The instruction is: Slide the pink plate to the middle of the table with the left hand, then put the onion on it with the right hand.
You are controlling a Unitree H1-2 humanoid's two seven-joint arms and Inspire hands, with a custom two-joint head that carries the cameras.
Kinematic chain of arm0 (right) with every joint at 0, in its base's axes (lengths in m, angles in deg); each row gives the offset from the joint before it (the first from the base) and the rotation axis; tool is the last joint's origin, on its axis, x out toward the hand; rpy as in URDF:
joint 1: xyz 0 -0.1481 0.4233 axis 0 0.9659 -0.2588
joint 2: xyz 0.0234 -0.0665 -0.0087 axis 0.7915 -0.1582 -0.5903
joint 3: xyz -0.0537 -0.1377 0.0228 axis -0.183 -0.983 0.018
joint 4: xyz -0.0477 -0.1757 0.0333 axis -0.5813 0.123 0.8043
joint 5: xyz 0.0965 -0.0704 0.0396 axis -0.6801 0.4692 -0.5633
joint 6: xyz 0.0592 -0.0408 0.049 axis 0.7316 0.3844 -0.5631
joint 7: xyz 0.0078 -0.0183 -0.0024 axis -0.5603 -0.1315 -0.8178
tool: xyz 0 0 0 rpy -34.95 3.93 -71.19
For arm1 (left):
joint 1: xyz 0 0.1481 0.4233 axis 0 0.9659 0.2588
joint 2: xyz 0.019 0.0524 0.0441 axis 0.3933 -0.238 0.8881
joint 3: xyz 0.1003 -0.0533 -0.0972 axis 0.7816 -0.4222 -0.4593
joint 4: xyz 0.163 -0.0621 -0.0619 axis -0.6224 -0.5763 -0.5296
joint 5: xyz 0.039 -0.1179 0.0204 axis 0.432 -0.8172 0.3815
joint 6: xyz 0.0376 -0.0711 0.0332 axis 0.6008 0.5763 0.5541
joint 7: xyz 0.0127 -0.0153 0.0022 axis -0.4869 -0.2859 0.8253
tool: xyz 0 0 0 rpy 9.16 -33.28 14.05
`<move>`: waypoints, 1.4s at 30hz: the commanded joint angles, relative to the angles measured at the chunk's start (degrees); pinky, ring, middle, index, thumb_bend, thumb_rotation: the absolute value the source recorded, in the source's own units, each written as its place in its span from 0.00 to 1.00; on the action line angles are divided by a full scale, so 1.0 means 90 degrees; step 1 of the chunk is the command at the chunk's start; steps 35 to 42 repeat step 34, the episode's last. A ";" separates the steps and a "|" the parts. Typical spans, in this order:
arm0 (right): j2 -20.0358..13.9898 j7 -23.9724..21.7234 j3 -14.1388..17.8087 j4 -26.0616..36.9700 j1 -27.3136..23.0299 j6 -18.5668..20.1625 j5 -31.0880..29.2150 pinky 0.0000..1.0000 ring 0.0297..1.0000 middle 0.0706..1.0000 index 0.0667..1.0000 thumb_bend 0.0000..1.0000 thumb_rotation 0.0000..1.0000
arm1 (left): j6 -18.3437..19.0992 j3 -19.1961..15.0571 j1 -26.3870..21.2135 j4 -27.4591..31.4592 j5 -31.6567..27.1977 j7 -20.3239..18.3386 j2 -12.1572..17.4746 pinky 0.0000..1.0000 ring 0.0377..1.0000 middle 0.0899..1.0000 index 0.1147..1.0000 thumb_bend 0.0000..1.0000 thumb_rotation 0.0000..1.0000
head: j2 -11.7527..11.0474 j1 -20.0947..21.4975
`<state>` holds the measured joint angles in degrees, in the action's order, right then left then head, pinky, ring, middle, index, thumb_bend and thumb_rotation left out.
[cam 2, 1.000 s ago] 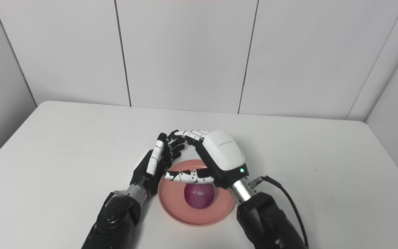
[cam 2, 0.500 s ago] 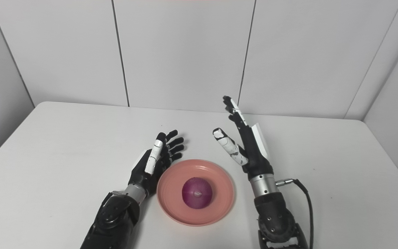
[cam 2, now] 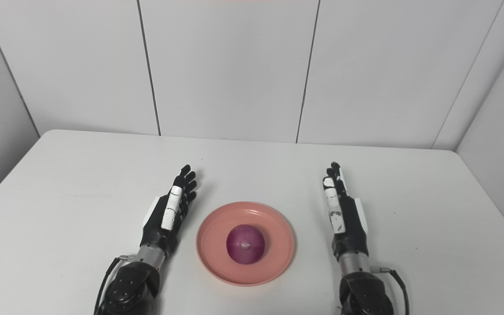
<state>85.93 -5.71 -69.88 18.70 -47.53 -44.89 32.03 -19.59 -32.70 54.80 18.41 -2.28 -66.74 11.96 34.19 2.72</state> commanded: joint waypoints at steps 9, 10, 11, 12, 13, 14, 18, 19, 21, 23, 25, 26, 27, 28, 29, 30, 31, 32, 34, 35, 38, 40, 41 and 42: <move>0.0173 -0.0034 -0.0168 0.0061 -0.0038 0.0140 -0.0093 1.00 1.00 1.00 1.00 0.88 1.00 | -0.0234 0.0347 0.0354 0.0271 0.0799 0.0527 -0.0182 1.00 1.00 1.00 1.00 0.74 1.00 | 0.0011 -0.0006; 0.0191 -0.0028 -0.0177 0.0049 -0.0033 0.0168 -0.0090 1.00 1.00 1.00 1.00 0.89 1.00 | -0.0232 0.0356 0.0347 0.0261 0.0823 0.0541 -0.0192 1.00 1.00 1.00 1.00 0.74 1.00 | 0.0023 -0.0005; 0.0202 -0.0026 -0.0182 0.0046 -0.0031 0.0190 -0.0086 1.00 1.00 1.00 1.00 0.90 1.00 | -0.0226 0.0363 0.0342 0.0259 0.0838 0.0550 -0.0195 1.00 1.00 1.00 1.00 0.74 1.00 | 0.0026 -0.0005; 0.0221 -0.0009 -0.0192 0.0028 -0.0028 0.0187 -0.0064 1.00 1.00 1.00 1.00 0.90 1.00 | -0.0190 0.0364 0.0324 0.0263 0.0841 0.0557 -0.0212 1.00 1.00 1.00 1.00 0.74 1.00 | 0.0026 -0.0005; 0.0235 0.0005 -0.0200 0.0018 -0.0025 0.0180 -0.0045 1.00 1.00 1.00 1.00 0.89 1.00 | -0.0162 0.0365 0.0313 0.0271 0.0840 0.0561 -0.0222 1.00 1.00 1.00 1.00 0.74 1.00 | 0.0033 -0.0004; 0.0243 0.0014 -0.0205 0.0013 -0.0024 0.0174 -0.0035 1.00 1.00 1.00 1.00 0.89 1.00 | -0.0146 0.0365 0.0307 0.0276 0.0839 0.0564 -0.0229 1.00 1.00 1.00 1.00 0.73 1.00 | 0.0033 -0.0004; 0.0287 0.0070 -0.0241 -0.0040 -0.0019 0.0169 0.0025 1.00 1.00 1.00 1.00 0.87 1.00 | 0.0037 0.0301 0.0255 0.0288 0.0722 0.0536 -0.0305 1.00 1.00 1.00 1.00 0.73 1.00 | 0.0033 -0.0011; 0.0286 0.0075 -0.0248 -0.0060 -0.0020 0.0162 0.0036 1.00 1.00 1.00 1.00 0.87 1.00 | 0.0104 0.0284 0.0240 0.0299 0.0711 0.0538 -0.0327 1.00 1.00 1.00 1.00 0.73 0.99 | 0.0033 -0.0011; 0.0283 0.0083 -0.0257 -0.0090 -0.0020 0.0154 0.0055 1.00 1.00 1.00 1.00 0.88 1.00 | 0.0168 0.0266 0.0218 0.0301 0.0701 0.0549 -0.0351 1.00 1.00 1.00 1.00 0.74 0.99 | 0.0036 -0.0008; 0.0277 0.0083 -0.0260 -0.0088 -0.0019 0.0166 0.0057 1.00 1.00 1.00 1.00 0.87 1.00 | 0.0211 0.0266 0.0205 0.0306 0.0691 0.0559 -0.0357 1.00 1.00 1.00 1.00 0.75 0.99 | 0.0036 -0.0008; 0.0273 0.0086 -0.0244 -0.0084 -0.0024 0.0180 0.0043 1.00 1.00 1.00 1.00 0.87 1.00 | 0.0283 0.0258 0.0203 0.0340 0.0669 0.0561 -0.0365 1.00 1.00 1.00 1.00 0.76 0.99 | 0.0036 -0.0008; 0.0269 0.0085 -0.0232 -0.0089 -0.0029 0.0175 0.0031 1.00 1.00 1.00 1.00 0.87 1.00 | 0.0320 0.0256 0.0204 0.0364 0.0660 0.0555 -0.0364 1.00 1.00 1.00 1.00 0.76 0.98 | 0.0036 -0.0008; 0.0267 0.0087 -0.0221 -0.0093 -0.0032 0.0171 0.0019 1.00 1.00 1.00 1.00 0.87 1.00 | 0.0340 0.0257 0.0204 0.0380 0.0650 0.0543 -0.0360 1.00 1.00 1.00 1.00 0.76 0.98 | 0.0036 -0.0008; 0.0263 0.0087 -0.0211 -0.0093 -0.0035 0.0177 0.0010 1.00 1.00 1.00 1.00 0.87 1.00 | 0.0358 0.0255 0.0203 0.0390 0.0638 0.0531 -0.0355 1.00 1.00 1.00 1.00 0.76 0.98 | 0.0039 -0.0008; 0.0261 0.0088 -0.0205 -0.0091 -0.0037 0.0184 0.0004 1.00 1.00 1.00 1.00 0.87 1.00 | 0.0370 0.0255 0.0202 0.0397 0.0627 0.0525 -0.0352 1.00 1.00 1.00 1.00 0.77 0.98 | 0.0039 -0.0008; 0.0254 0.0094 -0.0197 -0.0090 -0.0038 0.0202 0.0005 1.00 1.00 1.00 1.00 0.88 1.00 | 0.0382 0.0261 0.0198 0.0408 0.0619 0.0519 -0.0341 1.00 1.00 1.00 1.00 0.77 0.99 | 0.0046 -0.0008; 0.0249 0.0098 -0.0192 -0.0090 -0.0040 0.0215 0.0007 1.00 1.00 1.00 1.00 0.88 1.00 | 0.0390 0.0266 0.0196 0.0416 0.0614 0.0517 -0.0333 1.00 1.00 1.00 1.00 0.77 0.98 | 0.0046 -0.0008; 0.0242 0.0100 -0.0192 -0.0086 -0.0039 0.0225 0.0015 1.00 1.00 1.00 1.00 0.88 1.00 | 0.0399 0.0272 0.0191 0.0426 0.0610 0.0510 -0.0324 1.00 1.00 1.00 1.00 0.77 0.98 | 0.0048 -0.0003; 0.0239 0.0108 -0.0192 -0.0083 -0.0036 0.0228 0.0029 1.00 1.00 1.00 1.00 0.88 1.00 | 0.0420 0.0278 0.0181 0.0445 0.0611 0.0506 -0.0316 1.00 1.00 1.00 1.00 0.78 0.98 | 0.0047 0.0002; 0.0239 0.0108 -0.0192 -0.0083 -0.0036 0.0228 0.0029 1.00 1.00 1.00 1.00 0.88 1.00 | 0.0420 0.0278 0.0181 0.0445 0.0611 0.0506 -0.0316 1.00 1.00 1.00 1.00 0.78 0.98 | 0.0047 0.0002; 0.0239 0.0108 -0.0192 -0.0083 -0.0036 0.0228 0.0029 1.00 1.00 1.00 1.00 0.88 1.00 | 0.0420 0.0278 0.0181 0.0445 0.0611 0.0506 -0.0316 1.00 1.00 1.00 1.00 0.78 0.98 | 0.0047 0.0002; 0.0239 0.0108 -0.0192 -0.0083 -0.0036 0.0228 0.0029 1.00 1.00 1.00 1.00 0.88 1.00 | 0.0420 0.0278 0.0181 0.0445 0.0611 0.0506 -0.0316 1.00 1.00 1.00 1.00 0.78 0.98 | 0.0047 0.0002; 0.0239 0.0108 -0.0192 -0.0083 -0.0036 0.0228 0.0029 1.00 1.00 1.00 1.00 0.88 1.00 | 0.0420 0.0278 0.0181 0.0445 0.0611 0.0506 -0.0316 1.00 1.00 1.00 1.00 0.78 0.98 | 0.0047 0.0002; 0.0239 0.0108 -0.0192 -0.0083 -0.0036 0.0228 0.0029 1.00 1.00 1.00 1.00 0.88 1.00 | 0.0420 0.0278 0.0181 0.0445 0.0611 0.0506 -0.0316 1.00 1.00 1.00 1.00 0.78 0.98 | 0.0047 0.0002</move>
